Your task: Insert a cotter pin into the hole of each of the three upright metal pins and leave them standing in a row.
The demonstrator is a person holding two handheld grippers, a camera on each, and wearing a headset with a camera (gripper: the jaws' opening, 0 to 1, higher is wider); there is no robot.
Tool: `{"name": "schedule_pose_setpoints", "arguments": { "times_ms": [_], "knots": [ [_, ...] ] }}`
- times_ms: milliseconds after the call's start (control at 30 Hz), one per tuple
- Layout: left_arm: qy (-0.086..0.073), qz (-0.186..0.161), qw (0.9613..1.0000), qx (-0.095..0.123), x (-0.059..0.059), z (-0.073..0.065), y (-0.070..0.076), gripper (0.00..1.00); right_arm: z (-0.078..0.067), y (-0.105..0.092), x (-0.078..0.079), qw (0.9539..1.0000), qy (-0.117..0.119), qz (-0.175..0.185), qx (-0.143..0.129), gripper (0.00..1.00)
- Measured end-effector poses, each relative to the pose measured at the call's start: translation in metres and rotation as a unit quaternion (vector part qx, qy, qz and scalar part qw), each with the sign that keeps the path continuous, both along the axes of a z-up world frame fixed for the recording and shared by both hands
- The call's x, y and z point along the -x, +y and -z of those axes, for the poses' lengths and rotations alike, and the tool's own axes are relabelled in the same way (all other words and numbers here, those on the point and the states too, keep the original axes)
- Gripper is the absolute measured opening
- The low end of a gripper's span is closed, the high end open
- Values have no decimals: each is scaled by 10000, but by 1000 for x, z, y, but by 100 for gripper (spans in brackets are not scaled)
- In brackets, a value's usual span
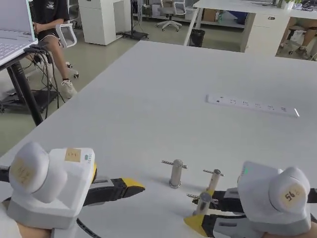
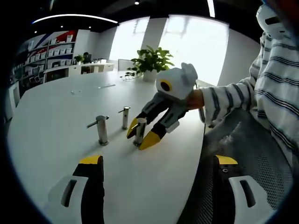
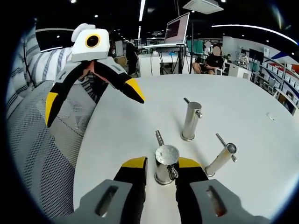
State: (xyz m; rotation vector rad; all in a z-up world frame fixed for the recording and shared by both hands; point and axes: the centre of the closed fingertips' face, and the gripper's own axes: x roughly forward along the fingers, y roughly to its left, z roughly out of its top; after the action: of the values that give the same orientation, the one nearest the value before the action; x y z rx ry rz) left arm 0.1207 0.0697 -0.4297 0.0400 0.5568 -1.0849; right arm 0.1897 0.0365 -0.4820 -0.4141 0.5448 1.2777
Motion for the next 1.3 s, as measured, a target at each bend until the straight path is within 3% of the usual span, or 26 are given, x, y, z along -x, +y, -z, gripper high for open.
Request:
{"name": "schedule_pose_setpoints", "arguments": {
  "times_ms": [200,567,700,867,1000,1300],
  "knots": [
    [-1,-89,10000,6,-2,-2,2,96,-3,3,-6,9999,-90,-22,-79,11],
    [-33,-183,9998,-55,-6,-4,4,96,-5,6,0,9995,-71,-255,-166,9],
    [-43,-220,9997,-25,-6,-7,4,95,-15,7,1,9985,-66,-220,-488,9],
    [-14,-216,9997,-67,-5,-6,4,95,-32,-6,-4,9978,-225,-333,-536,9],
    [-1,-231,9997,-83,-7,-6,6,95,-38,-27,-9,9980,-325,-380,-395,9],
    [81,-295,9995,-105,-9,-2,9,95,-34,-77,-28,9990,-396,-144,-152,9]
  ]
}}
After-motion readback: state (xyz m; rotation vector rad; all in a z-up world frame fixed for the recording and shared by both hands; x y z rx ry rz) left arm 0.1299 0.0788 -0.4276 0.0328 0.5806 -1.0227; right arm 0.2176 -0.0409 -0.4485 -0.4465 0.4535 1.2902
